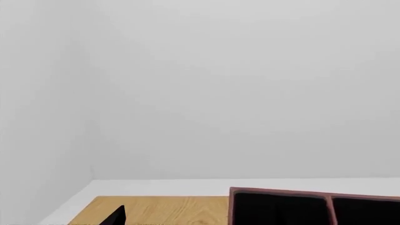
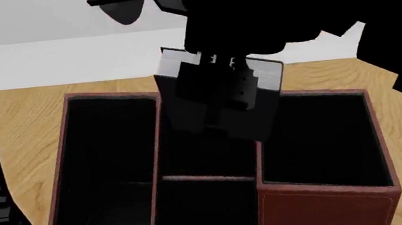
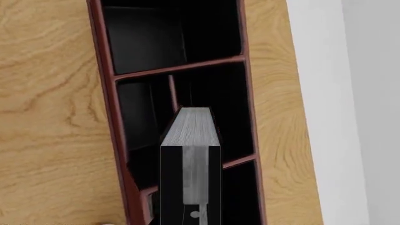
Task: Pick up the book and place it in the front compartment of the caddy.
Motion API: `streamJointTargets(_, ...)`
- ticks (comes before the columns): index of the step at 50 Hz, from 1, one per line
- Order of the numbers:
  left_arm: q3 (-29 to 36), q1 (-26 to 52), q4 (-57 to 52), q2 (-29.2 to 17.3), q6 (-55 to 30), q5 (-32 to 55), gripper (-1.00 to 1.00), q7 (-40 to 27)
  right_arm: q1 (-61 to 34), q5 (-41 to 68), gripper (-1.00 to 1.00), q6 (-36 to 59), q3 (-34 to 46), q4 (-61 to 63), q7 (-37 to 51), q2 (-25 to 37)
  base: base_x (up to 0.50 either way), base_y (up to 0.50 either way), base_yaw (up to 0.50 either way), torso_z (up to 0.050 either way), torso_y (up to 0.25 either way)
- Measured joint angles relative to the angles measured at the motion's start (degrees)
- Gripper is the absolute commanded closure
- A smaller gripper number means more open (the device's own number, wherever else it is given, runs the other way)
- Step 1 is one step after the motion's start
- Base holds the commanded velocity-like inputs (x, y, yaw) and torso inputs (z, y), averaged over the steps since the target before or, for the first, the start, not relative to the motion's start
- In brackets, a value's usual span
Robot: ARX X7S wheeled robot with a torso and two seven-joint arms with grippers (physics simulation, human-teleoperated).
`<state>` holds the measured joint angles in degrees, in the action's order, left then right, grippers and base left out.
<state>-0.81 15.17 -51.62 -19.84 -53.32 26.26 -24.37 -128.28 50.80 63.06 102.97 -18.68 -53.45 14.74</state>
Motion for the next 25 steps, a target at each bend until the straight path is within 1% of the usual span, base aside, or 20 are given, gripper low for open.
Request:
streamJointTargets(18, -0.4, 0.0, 0.5, -0.5, 0.4, 0.5, -1.0, -0.4, 5.0, -8.0, 1.0, -10.3, 4.4, -17.5, -10.1, -9.8, 0.0, 0.0, 0.0, 0.001, 0.001)
streamJointTargets(21, -0.5, 0.0, 0.6, -0.5, 0.5, 0.5, -1.0, -0.4, 6.0, -9.6, 1.0, -11.8, 4.1, -20.2, -11.4, -11.1, 0.0, 0.0, 0.0, 0.0, 0.0)
streamJointTargets(25, -0.5, 0.1, 0.8, -0.6, 0.5, 0.7, -1.0, -0.4, 7.7, -13.7, 1.0, -12.9, 1.7, -22.8, -13.4, -12.3, 0.0, 0.0, 0.0, 0.0, 0.003)
